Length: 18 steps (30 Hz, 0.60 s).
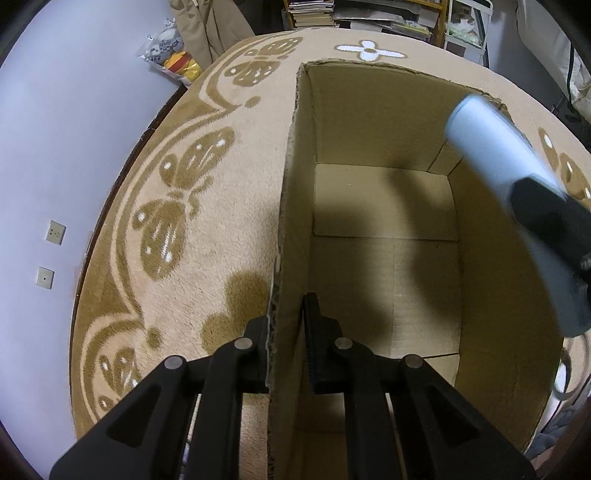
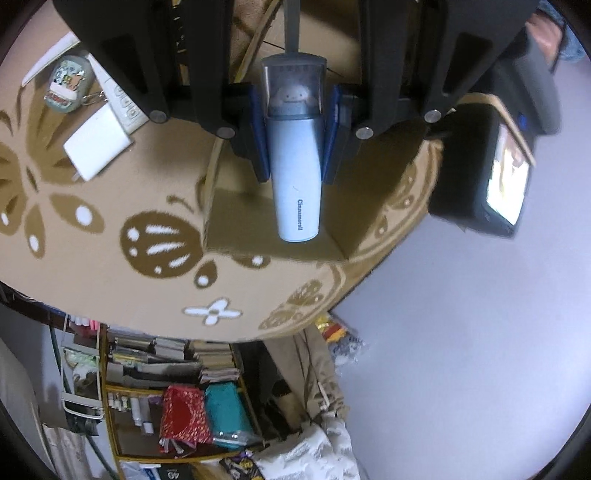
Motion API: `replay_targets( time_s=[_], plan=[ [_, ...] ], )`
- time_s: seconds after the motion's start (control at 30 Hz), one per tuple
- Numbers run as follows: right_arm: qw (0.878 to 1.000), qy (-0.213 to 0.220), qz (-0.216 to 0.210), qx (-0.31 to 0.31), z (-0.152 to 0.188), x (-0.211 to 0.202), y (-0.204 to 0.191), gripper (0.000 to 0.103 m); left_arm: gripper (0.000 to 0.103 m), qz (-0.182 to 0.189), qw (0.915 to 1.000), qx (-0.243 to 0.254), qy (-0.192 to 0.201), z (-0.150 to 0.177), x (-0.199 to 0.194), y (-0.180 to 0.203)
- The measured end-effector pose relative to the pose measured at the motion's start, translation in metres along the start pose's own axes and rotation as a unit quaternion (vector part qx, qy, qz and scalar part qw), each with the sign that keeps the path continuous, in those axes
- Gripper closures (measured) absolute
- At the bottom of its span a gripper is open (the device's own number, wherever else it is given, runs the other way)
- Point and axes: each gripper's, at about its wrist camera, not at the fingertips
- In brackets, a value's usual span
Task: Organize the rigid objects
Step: 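Carry the blue device into the box with the right tool and release it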
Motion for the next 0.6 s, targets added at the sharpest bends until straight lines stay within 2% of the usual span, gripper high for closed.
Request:
replay_targets(
  time_s=[0.17, 0.23, 0.27, 0.3, 0.5, 0.53, 0.57, 0.6],
  plan=[
    [1.0, -0.013, 0.008, -0.006, 0.007, 0.013, -0.003, 0.074, 0.092, -0.01, 0.9999, -0.006, 0.004, -0.001, -0.002, -0.004],
    [1.0, -0.011, 0.01, -0.005, 0.008, 0.013, -0.003, 0.074, 0.092, -0.006, 0.9999, -0.014, 0.0, -0.001, -0.001, -0.007],
    [1.0, -0.009, 0.009, -0.005, 0.008, 0.013, -0.004, 0.08, 0.092, -0.005, 0.9999, -0.015, -0.001, -0.001, -0.001, -0.007],
    [1.0, -0.008, 0.007, -0.005, 0.008, 0.013, -0.004, 0.081, 0.094, 0.003, 0.9999, -0.016, -0.003, -0.001, 0.0, -0.006],
    [1.0, 0.006, 0.005, -0.019, 0.003, -0.001, -0.011, 0.081, 0.093, -0.005, 0.9999, -0.01, -0.001, 0.0, 0.001, -0.004],
    [1.0, 0.011, 0.005, -0.021, 0.003, -0.006, -0.011, 0.08, 0.093, -0.005, 0.9999, -0.011, -0.002, 0.0, 0.001, -0.005],
    [1.0, 0.017, 0.005, -0.024, 0.002, -0.012, -0.011, 0.074, 0.093, -0.005, 0.9999, -0.011, -0.002, 0.0, 0.001, -0.005],
    [0.999, 0.021, 0.006, -0.026, 0.0, -0.016, -0.011, 0.059, 0.093, -0.005, 0.9999, -0.011, -0.002, 0.0, 0.001, -0.006]
  ],
)
Point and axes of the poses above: each gripper's, at about its wrist camera, not at the fingertips, and x roughly the way its jaws point, y to its right, z to its underside, and after that the axes turned 4 degrees about y, right-handed
